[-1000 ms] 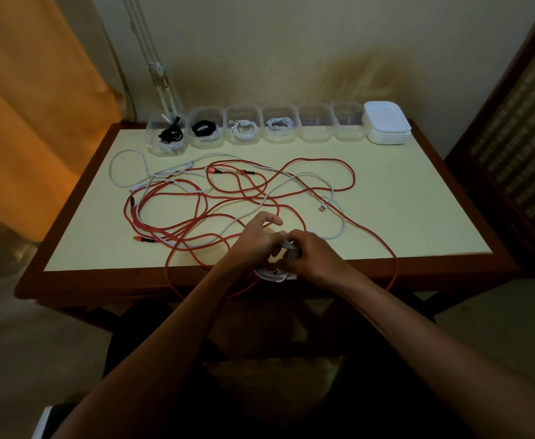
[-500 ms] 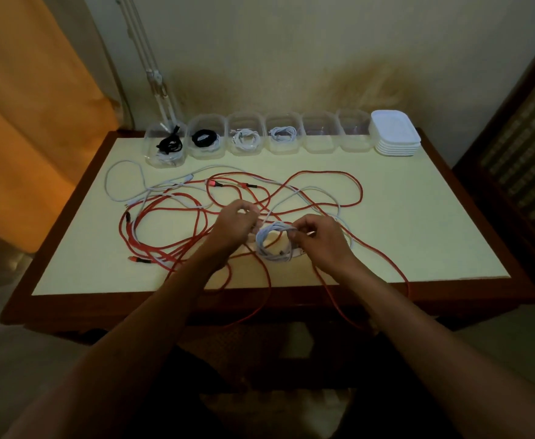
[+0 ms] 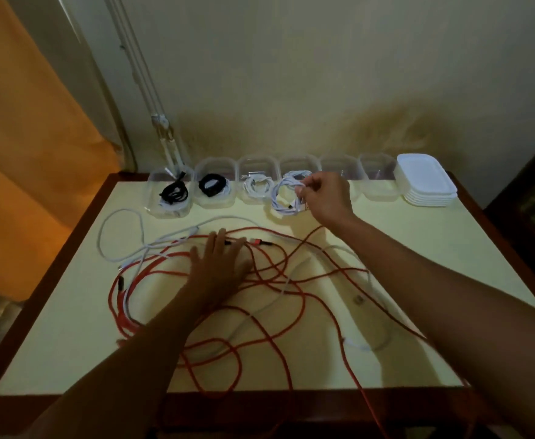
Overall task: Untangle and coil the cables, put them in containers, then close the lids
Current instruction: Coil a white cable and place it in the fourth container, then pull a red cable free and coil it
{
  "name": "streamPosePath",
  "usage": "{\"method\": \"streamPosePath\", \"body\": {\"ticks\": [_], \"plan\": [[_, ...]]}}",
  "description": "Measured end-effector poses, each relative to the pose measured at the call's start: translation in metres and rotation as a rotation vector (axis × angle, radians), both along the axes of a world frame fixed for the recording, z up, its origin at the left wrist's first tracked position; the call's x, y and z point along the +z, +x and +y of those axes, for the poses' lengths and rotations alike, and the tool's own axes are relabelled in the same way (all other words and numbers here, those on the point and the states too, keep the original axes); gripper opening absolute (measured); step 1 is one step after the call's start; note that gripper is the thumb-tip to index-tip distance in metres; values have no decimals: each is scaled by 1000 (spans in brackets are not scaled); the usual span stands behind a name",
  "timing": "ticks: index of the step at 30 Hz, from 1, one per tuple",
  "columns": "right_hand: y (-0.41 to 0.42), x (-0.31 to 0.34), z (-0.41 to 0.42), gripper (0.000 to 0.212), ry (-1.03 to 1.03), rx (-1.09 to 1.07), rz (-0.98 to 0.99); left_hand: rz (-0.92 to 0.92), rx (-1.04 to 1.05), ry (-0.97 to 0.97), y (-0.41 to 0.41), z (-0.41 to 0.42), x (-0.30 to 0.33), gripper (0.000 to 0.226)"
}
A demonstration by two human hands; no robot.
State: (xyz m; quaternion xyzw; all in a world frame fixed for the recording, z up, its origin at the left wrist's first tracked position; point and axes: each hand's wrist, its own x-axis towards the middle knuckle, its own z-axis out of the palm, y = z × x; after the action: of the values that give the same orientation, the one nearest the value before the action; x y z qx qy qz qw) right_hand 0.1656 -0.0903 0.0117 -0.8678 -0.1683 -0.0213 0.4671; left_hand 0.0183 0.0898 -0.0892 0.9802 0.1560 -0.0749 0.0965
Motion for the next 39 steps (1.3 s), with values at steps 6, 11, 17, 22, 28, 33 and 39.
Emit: {"method": "streamPosePath", "body": {"ticks": [6, 11, 17, 22, 28, 33, 39], "plan": [[87, 4, 41, 11, -117, -124, -85, -67, 28, 115, -6, -4, -14, 74], [133, -10, 67, 18, -242, -235, 19, -88, 25, 114, -2, 0, -16, 70], [139, -35, 55, 26, -438, -205, 17, -87, 26, 122, -1, -2, -14, 74], [135, -44, 41, 20, -506, -28, -39, -115, 36, 92, -1, -3, -13, 75], [114, -35, 32, 20, -594, 96, -258, -113, 37, 96, -1, -2, -12, 74], [54, -55, 17, 24, -404, 366, -349, -136, 35, 87, -1, -1, -14, 72], [-16, -81, 2, 24, -359, 517, -258, -205, 63, 12, -3, 1, -15, 72]]}}
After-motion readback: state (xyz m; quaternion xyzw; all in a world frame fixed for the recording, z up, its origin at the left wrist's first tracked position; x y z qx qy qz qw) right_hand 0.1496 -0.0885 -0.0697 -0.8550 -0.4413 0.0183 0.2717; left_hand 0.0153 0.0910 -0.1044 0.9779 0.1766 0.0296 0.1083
